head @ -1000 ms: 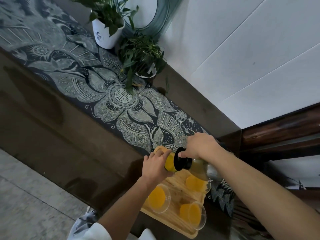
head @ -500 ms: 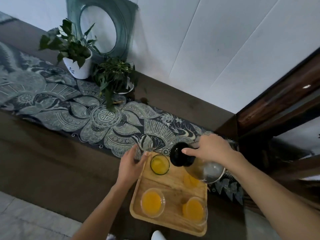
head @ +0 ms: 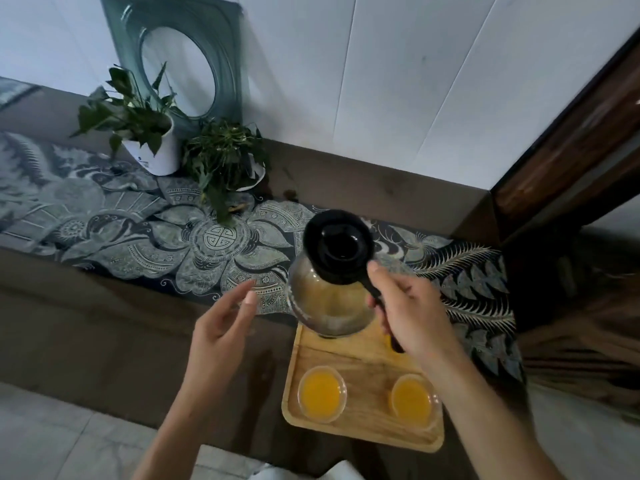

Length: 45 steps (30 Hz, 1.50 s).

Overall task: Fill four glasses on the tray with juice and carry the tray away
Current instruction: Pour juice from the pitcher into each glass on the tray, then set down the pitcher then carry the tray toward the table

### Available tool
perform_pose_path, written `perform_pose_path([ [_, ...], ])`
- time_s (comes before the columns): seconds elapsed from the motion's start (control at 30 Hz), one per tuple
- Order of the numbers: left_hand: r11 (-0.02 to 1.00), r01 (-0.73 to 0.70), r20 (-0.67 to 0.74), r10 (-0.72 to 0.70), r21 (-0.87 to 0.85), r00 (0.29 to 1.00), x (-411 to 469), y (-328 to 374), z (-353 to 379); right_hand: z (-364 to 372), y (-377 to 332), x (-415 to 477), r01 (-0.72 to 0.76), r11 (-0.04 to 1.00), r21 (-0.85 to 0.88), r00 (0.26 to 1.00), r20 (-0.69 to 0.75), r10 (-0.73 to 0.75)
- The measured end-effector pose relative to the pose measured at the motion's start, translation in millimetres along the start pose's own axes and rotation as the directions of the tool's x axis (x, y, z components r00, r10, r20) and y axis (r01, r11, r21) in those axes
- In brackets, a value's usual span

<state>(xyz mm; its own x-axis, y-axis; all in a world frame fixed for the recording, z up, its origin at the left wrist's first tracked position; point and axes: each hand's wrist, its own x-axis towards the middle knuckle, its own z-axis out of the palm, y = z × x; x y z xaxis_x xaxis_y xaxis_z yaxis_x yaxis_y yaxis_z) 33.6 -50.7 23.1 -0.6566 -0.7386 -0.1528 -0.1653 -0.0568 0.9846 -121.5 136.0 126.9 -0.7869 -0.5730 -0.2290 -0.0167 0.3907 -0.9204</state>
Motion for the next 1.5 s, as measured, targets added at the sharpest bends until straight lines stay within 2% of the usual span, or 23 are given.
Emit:
perform_pose_path([
  [0.07, 0.999, 0.023, 0.011, -0.022, -0.043, 1.000, -2, 1, -7, 48, 11, -5, -0.023, 0.987, 0.160, 0.998, 0.066, 0.013],
  [0.17, 0.989, 0.101, -0.030, -0.104, -0.107, 0.994, 1, -13, -24, 124, 36, -4, -0.028, 0.966, 0.255, 0.999, 0.050, 0.015],
  [0.27, 0.940, 0.234, -0.058, -0.256, -0.247, 0.965, 8, -32, -42, 186, 61, -1, -0.083, 0.944, 0.320, 0.993, 0.104, 0.053],
  [0.4, 0.919, 0.308, -0.091, -0.339, -0.247, 0.936, 22, -62, -64, 245, 86, 7, -0.196, 0.921, 0.337, 0.974, 0.172, 0.144],
  [0.77, 0.901, 0.398, -0.069, -0.414, -0.171, 0.908, 52, -110, -93, 296, 108, 20, -0.316, 0.889, 0.331, 0.945, 0.193, 0.265],
  [1.03, 0.938, 0.341, -0.010, -0.342, -0.056, 0.940, 52, -116, -99, 308, 104, 19, -0.339, 0.866, 0.367, 0.940, 0.169, 0.297],
  [1.1, 0.938, 0.345, -0.029, -0.345, -0.026, 0.938, 52, -112, -97, 302, 99, 16, -0.346, 0.893, 0.288, 0.934, 0.194, 0.299],
  [1.17, 0.947, 0.319, -0.139, -0.314, 0.016, 0.939, 46, -104, -91, 281, 95, 11, -0.328, 0.933, 0.150, 0.928, 0.234, 0.289],
  [1.23, 0.974, 0.224, -0.322, -0.198, 0.045, 0.926, 32, -91, -89, 242, 89, 0, -0.275, 0.959, 0.062, 0.919, 0.311, 0.243],
  [1.3, 0.998, 0.066, -0.438, -0.060, 0.000, 0.897, 10, -66, -87, 187, 79, -17, -0.190, 0.978, 0.090, 0.934, 0.324, 0.152],
  [1.37, 0.998, -0.015, -0.419, -0.014, -0.066, 0.908, -15, -41, -81, 118, 66, -37, -0.129, 0.968, 0.214, 0.976, 0.201, 0.086],
  [1.43, 0.991, -0.031, -0.309, -0.012, -0.131, 0.951, -39, -22, -69, 45, 66, -50, -0.068, 0.929, 0.364, 0.996, -0.024, 0.082],
  [1.5, 0.990, 0.037, -0.179, -0.061, -0.133, 0.982, -48, -26, -49, -24, 84, -53, -0.005, 0.891, 0.454, 0.937, -0.308, 0.162],
])
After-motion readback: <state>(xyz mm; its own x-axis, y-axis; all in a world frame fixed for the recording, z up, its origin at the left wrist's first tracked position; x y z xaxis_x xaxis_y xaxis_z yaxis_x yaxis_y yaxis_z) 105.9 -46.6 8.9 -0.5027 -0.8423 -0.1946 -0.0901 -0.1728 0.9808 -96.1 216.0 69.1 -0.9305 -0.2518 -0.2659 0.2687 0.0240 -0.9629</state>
